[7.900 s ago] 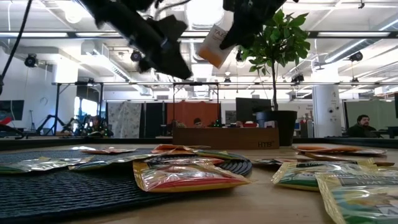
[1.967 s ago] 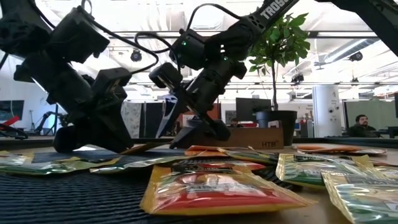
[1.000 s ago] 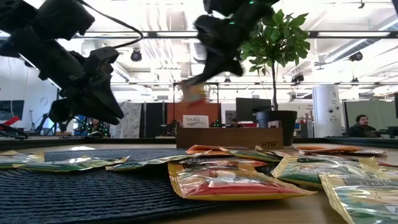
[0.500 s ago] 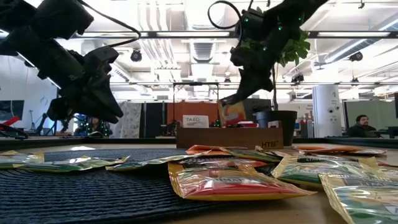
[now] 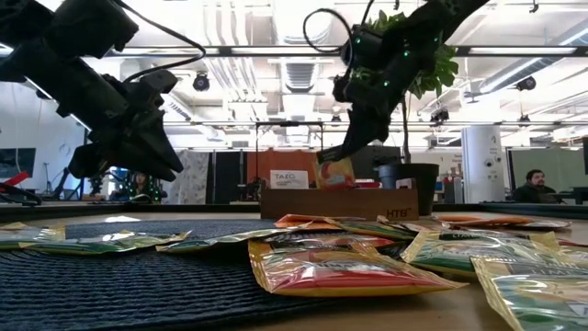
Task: Pick & Place Tea
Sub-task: Put the orange tea bag into the middle section of the brown wooden organizer, then adjust the brown wooden organizer on the table, then put the yellow tea bag into the right section of the brown wooden organizer
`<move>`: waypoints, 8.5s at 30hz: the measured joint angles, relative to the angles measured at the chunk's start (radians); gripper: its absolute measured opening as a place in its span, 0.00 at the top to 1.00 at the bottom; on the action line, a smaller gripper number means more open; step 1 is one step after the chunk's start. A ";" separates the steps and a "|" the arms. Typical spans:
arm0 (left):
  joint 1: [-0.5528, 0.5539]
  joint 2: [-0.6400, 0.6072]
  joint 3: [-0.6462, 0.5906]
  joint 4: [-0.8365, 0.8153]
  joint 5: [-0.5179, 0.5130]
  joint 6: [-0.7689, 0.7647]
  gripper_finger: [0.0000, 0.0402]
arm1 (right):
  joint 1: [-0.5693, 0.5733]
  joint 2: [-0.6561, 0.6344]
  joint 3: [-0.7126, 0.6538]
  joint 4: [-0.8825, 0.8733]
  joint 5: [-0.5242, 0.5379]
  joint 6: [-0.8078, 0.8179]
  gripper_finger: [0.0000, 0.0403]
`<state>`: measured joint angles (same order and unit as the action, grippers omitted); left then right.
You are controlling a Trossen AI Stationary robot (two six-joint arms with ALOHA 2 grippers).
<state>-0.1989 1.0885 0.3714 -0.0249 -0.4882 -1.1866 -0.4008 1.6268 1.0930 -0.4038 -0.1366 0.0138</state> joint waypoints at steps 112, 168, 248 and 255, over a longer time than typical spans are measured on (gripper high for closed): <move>0.003 -0.001 0.000 -0.036 -0.056 0.036 0.78 | 0.070 -0.167 -0.384 0.164 0.277 0.776 0.73; -0.059 -0.012 0.009 -0.005 0.345 0.131 0.78 | 0.728 -0.091 -0.147 -0.126 -0.125 0.578 0.68; -0.289 0.766 0.508 0.226 0.197 0.217 0.78 | 0.637 0.362 0.081 0.313 -0.182 1.151 0.84; -0.292 0.753 0.507 0.219 0.194 0.216 0.78 | 0.637 0.330 0.081 0.306 -0.144 1.094 0.97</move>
<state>-0.4907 1.8413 0.8783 0.1938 -0.2947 -0.9708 0.2364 1.9566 1.1736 -0.0981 -0.2807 1.1080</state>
